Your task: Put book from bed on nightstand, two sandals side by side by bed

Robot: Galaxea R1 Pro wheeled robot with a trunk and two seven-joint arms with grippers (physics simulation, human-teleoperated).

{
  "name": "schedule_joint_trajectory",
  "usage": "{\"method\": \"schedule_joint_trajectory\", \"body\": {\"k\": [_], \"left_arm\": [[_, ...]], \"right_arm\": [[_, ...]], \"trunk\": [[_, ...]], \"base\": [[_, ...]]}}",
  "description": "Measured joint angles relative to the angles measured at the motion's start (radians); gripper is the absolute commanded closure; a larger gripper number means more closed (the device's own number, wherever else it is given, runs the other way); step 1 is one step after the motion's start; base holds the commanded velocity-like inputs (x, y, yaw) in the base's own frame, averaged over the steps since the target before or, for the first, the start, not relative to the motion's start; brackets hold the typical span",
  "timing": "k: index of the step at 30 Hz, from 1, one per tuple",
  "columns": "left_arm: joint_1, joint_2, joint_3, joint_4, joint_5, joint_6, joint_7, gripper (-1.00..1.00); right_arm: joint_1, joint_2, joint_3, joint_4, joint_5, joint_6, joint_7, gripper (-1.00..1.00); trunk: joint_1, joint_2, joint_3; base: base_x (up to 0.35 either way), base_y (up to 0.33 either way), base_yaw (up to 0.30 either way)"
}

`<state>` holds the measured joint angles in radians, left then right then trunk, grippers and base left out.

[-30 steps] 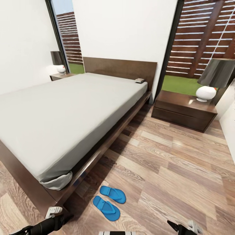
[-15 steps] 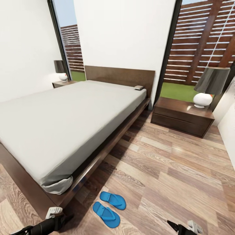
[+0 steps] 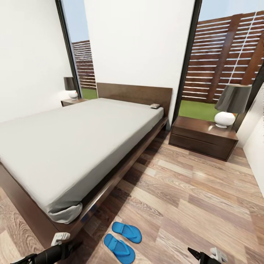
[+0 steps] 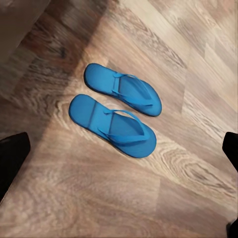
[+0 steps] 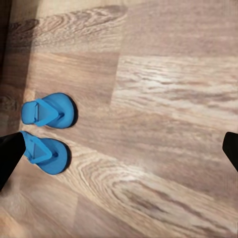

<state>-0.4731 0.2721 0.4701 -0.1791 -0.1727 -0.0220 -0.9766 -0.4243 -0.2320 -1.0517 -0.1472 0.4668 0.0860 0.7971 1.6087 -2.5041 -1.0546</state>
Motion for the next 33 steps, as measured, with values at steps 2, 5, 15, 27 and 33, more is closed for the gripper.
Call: {"method": "schedule_joint_trajectory", "body": {"k": [2, 5, 15, 27, 33], "left_arm": [[0.0, 0.001, 0.001, 0.0, 0.0, 0.0, 0.0, -1.0], [0.0, 0.001, 0.004, -0.001, 0.0, -0.001, 0.001, -1.0], [0.0, 0.001, 0.006, -0.001, 0.001, -0.002, 0.003, -1.0], [0.0, 0.0, 0.005, -0.001, 0.001, -0.002, 0.003, -1.0], [0.0, 0.0, 0.005, -0.001, 0.001, -0.002, 0.003, -1.0]], "right_arm": [[0.0, 0.0, 0.0, 0.0, 0.0, 0.0, 0.0, -1.0], [0.0, 0.0, 0.0, 0.0, 0.0, 0.0, 0.0, -1.0], [0.0, 0.001, 0.001, 0.0, 0.003, 0.0, 0.0, -1.0], [0.0, 0.003, 0.001, 0.0, 0.003, 0.0, 0.0, -1.0], [0.0, 0.003, 0.002, 0.0, 0.003, 0.0, 0.0, -1.0]], "trunk": [[-0.001, 0.0, 0.008], [-0.002, 0.001, 0.019], [-0.007, 0.004, 0.058], [-0.039, 0.061, 0.099], [-0.062, 0.103, 0.117]], "base": [[0.0, 0.0, 0.0], [0.0, 0.0, 0.0], [0.0, 0.0, 0.0], [0.0, 0.0, 0.0], [0.0, 0.0, 0.0]]}}
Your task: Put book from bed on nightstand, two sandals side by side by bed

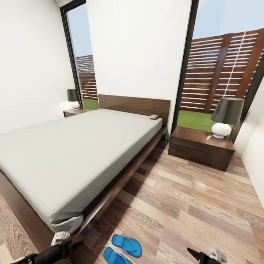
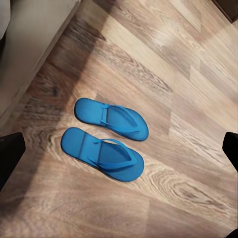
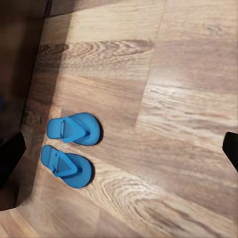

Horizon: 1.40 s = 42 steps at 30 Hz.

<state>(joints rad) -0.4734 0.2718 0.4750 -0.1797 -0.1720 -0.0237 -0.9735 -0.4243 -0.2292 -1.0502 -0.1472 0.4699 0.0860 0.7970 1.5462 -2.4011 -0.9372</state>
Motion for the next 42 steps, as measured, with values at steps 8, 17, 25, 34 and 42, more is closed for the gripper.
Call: {"method": "schedule_joint_trajectory", "body": {"k": [8, 17, 25, 34, 42], "left_arm": [[0.0, 0.0, 0.0, 0.0, 0.0, 0.0, 0.0, -1.0], [0.0, 0.0, 0.0, 0.001, 0.0, 0.0, 0.0, -1.0], [0.0, 0.0, 0.0, 0.001, 0.0, -0.001, 0.0, -1.0], [0.0, 0.0, 0.0, 0.001, 0.0, -0.001, 0.0, -1.0], [0.0, 0.0, 0.0, 0.001, 0.0, -0.001, 0.0, -1.0]], "right_arm": [[0.0, 0.0, 0.0, 0.0, 0.0, 0.0, 0.0, -1.0], [0.0, 0.0, 0.0, 0.0, 0.001, 0.0, 0.0, -1.0], [0.0, 0.002, 0.0, 0.0, 0.001, 0.0, 0.0, -1.0], [0.0, 0.002, 0.0, 0.0, 0.001, 0.0, 0.0, -1.0], [0.0, 0.002, 0.0, 0.0, 0.001, 0.0, 0.0, -1.0]], "trunk": [[-0.019, 0.035, 0.016], [-0.019, 0.035, 0.016], [-0.019, 0.035, 0.016], [-0.019, 0.035, 0.016], [-0.019, 0.035, 0.016]], "base": [[0.0, 0.0, 0.0], [0.0, 0.0, -0.095], [0.0, 0.0, -0.268], [0.0, 0.0, -0.281], [0.0, 0.0, -0.282]]}}
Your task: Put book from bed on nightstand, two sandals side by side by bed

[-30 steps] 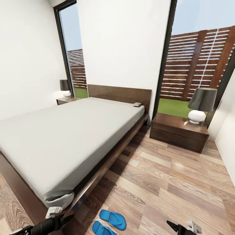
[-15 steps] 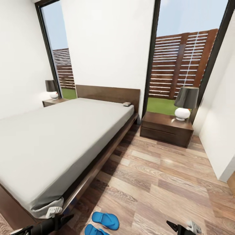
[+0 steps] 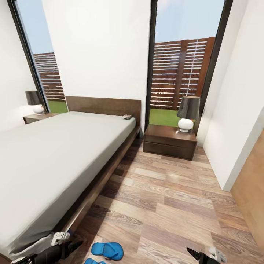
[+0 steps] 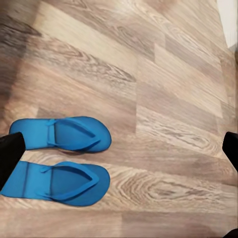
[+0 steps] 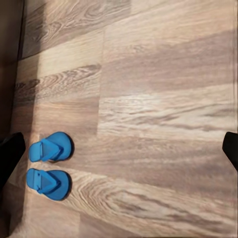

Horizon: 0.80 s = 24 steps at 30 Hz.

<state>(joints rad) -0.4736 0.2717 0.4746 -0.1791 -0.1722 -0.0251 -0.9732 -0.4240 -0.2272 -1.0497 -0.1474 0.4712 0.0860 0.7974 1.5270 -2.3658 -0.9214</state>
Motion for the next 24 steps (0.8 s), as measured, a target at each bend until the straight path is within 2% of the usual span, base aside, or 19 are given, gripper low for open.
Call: {"method": "schedule_joint_trajectory", "body": {"k": [24], "left_arm": [[0.0, 0.001, 0.001, 0.0, 0.0, 0.0, 0.0, -1.0]], "right_arm": [[0.0, 0.0, 0.0, 0.0, 0.0, 0.0, 0.0, -1.0]], "trunk": [[0.0, 0.0, 0.0]], "base": [[0.0, 0.0, -0.283]]}}
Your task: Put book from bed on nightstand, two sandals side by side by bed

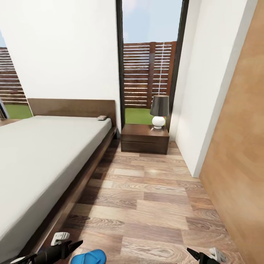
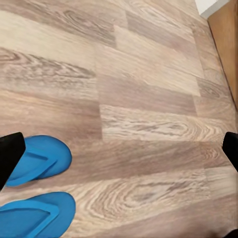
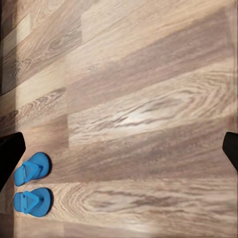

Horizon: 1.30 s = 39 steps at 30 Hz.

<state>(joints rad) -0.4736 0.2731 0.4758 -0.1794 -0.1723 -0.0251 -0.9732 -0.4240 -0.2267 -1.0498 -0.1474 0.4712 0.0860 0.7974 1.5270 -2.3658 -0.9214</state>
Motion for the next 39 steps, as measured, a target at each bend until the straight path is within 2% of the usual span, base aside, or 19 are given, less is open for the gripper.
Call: {"method": "schedule_joint_trajectory", "body": {"k": [31, 39], "left_arm": [[0.0, 0.0, -0.001, 0.0, 0.0, 0.0, 0.0, -1.0], [0.0, 0.0, -0.001, 0.0, 0.0, 0.0, 0.0, -1.0]], "right_arm": [[0.0, 0.001, 0.0, 0.0, 0.0, 0.0, 0.0, -1.0], [0.0, 0.001, 0.0, 0.0, 0.0, 0.0, 0.0, -1.0]], "trunk": [[0.0, 0.0, 0.0], [0.0, 0.0, 0.0]], "base": [[0.0, 0.0, -0.282], [0.0, 0.0, -0.083]]}}
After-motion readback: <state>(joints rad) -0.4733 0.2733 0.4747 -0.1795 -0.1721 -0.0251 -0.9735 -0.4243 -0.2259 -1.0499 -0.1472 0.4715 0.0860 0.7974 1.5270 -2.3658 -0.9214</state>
